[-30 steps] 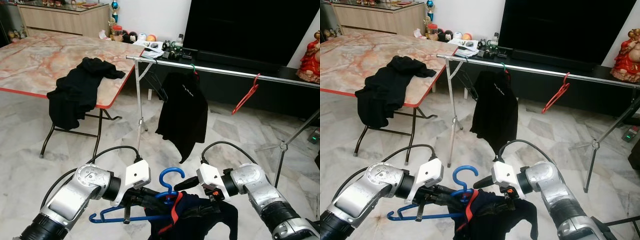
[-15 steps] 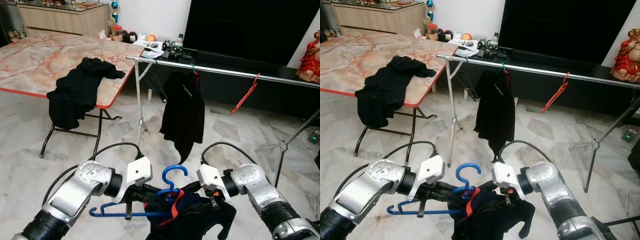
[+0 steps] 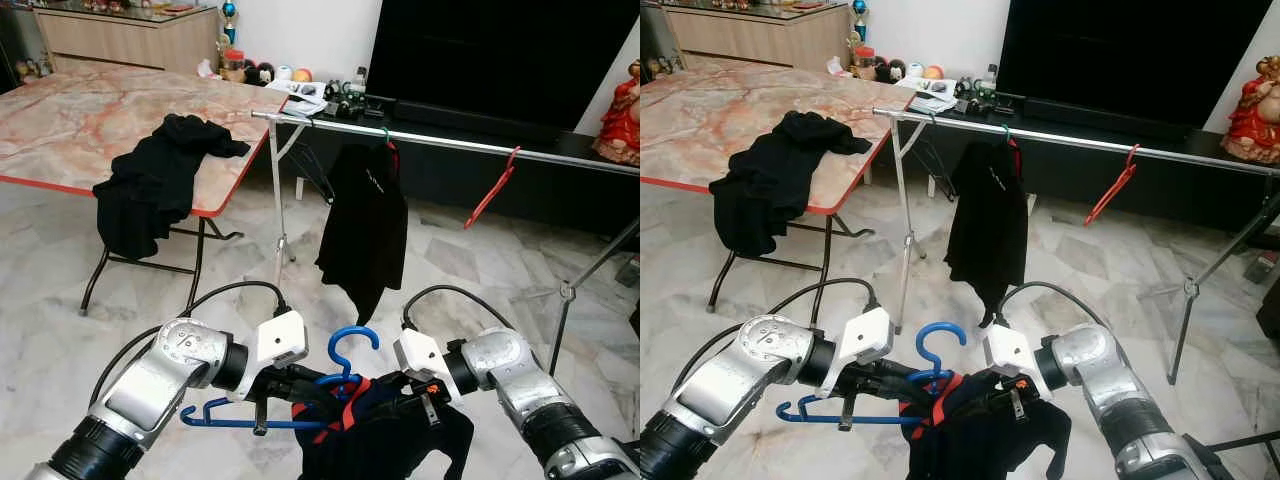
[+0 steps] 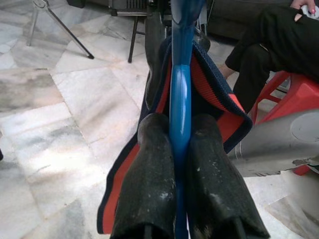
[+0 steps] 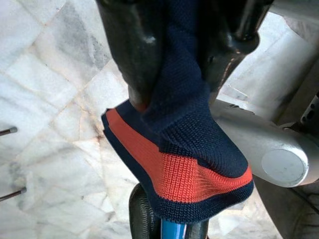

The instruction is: Hang hanger

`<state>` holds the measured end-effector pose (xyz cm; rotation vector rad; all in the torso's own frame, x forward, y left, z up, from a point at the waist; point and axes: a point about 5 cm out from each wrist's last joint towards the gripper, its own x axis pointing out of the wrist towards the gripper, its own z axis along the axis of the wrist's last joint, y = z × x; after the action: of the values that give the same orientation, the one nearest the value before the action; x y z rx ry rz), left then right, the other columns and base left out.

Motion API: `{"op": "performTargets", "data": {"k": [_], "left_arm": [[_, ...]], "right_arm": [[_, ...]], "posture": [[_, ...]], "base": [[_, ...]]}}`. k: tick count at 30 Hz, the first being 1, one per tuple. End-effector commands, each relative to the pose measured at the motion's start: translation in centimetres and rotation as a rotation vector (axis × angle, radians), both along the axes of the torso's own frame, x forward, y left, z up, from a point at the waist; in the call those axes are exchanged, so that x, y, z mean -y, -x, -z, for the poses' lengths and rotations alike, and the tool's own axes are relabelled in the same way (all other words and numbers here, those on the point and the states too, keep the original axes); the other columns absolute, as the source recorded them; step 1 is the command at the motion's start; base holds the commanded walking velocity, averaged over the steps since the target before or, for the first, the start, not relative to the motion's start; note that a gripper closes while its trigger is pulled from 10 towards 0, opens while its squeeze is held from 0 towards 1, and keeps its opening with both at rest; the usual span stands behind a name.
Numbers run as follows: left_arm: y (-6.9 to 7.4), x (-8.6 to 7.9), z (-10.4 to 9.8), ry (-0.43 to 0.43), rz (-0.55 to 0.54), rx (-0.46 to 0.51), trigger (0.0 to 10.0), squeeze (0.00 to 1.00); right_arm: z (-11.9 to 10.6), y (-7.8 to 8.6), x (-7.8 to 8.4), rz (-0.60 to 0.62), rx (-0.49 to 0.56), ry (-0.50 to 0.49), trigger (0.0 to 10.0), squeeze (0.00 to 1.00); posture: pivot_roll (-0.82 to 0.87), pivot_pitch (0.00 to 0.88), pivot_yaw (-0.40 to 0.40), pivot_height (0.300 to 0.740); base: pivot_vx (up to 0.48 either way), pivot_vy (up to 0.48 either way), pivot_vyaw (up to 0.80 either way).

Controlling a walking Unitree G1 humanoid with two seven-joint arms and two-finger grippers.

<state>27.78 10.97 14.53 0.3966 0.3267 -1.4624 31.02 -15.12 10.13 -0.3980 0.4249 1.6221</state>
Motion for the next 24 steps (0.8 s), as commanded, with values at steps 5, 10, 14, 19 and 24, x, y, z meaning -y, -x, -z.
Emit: {"op": "performTargets", "data": {"k": [5,10,14,19,24], "left_arm": [[-0.8,0.5,-2.0,0.043,-0.002,0.093,10.0,0.0],[-0.5,0.3,-1.8,0.028,0.027,0.089,10.0,0.0],[-0.4,0.1,-1.6,0.017,0.033,0.096,10.0,0.0],[-0.4,0.0,-1.5,0.018,0.039,0.088,10.0,1.0],[-0.2,-0.7,-1.0,-0.019,0.034,0.069,10.0,1.0]], "right_arm": [[0.5,0.4,0.0,-0.012,-0.024,0.012,0.0,0.0],[0.6,0.5,0.0,-0.014,-0.029,0.016,0.0,0.0],[0.8,0.5,0.1,-0.012,-0.029,0.025,0.0,0.0],[1.0,0.5,0.2,-0.009,-0.028,0.037,0.0,0.0],[1.7,0.6,1.0,0.024,-0.021,0.105,0.0,0.0]], "posture": [[0.13,0.002,-0.114,0.74],[0.12,0.002,-0.112,0.74],[0.12,0.002,-0.113,0.74],[0.13,0.001,-0.114,0.74],[0.13,0.0,-0.116,0.74]], "base": [[0.0,0.0,0.0],[0.0,0.0,0.0],[0.0,0.0,0.0],[0.0,0.0,0.0],[0.0,0.0,0.0]]}}
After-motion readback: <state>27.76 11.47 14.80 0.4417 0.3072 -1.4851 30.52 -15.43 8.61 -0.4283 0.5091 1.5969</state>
